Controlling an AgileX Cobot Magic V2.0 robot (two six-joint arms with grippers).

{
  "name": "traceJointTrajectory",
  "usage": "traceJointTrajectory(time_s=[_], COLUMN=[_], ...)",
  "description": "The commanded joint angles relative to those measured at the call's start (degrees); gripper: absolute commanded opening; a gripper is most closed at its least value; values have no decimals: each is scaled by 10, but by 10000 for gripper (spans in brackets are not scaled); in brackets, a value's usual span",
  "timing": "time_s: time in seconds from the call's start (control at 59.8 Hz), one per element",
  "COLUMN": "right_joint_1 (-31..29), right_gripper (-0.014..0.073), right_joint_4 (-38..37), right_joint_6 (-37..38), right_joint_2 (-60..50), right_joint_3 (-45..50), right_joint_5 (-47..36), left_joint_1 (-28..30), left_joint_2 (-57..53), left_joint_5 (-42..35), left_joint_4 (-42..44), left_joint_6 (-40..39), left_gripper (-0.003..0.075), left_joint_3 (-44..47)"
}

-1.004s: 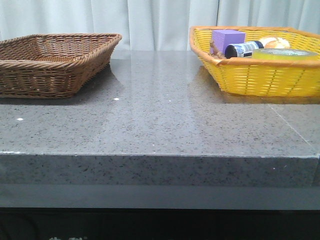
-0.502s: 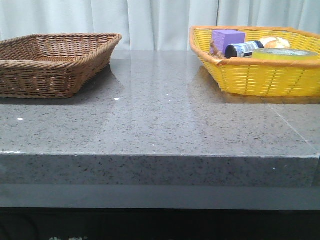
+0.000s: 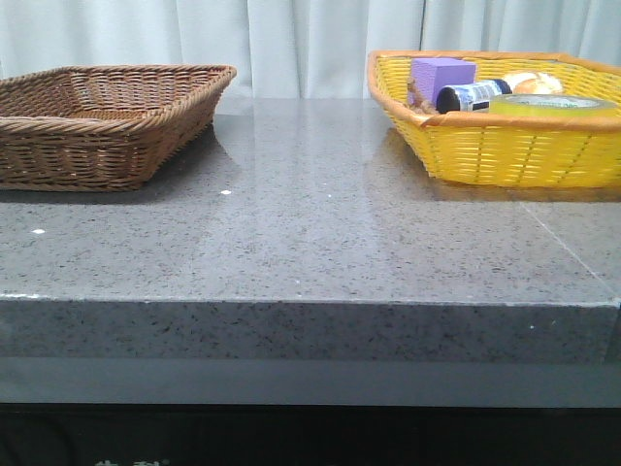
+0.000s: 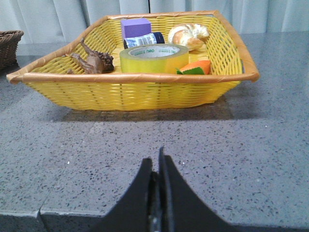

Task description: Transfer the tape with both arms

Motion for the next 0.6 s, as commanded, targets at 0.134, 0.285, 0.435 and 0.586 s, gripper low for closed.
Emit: traceJointTrajectory(time_s=[0.134,0.285,0.435,0.586], right_joint_1=[-2,-2,-2,-2], right_gripper=[-69,-66,-58,-58], right_joint_4=[2,2,2,1], right_joint_6=[-4,-4,-4,-4], right_joint_2=[-14,-4,58,148], right_joint_3=[-30,-99,-194,-277], right_joint_5=[-45,0,51,72], left_joint_1=[1,1,1,1], left_joint_2=[-10,15,98,204], left_joint_5=[-82,-67,-25,-31], left_joint_4=[0,0,0,0], left_joint_6=[-2,-2,-2,-2], left_gripper=[-20,-20,-20,-20], left_joint_3=[4,-63,-156,-241])
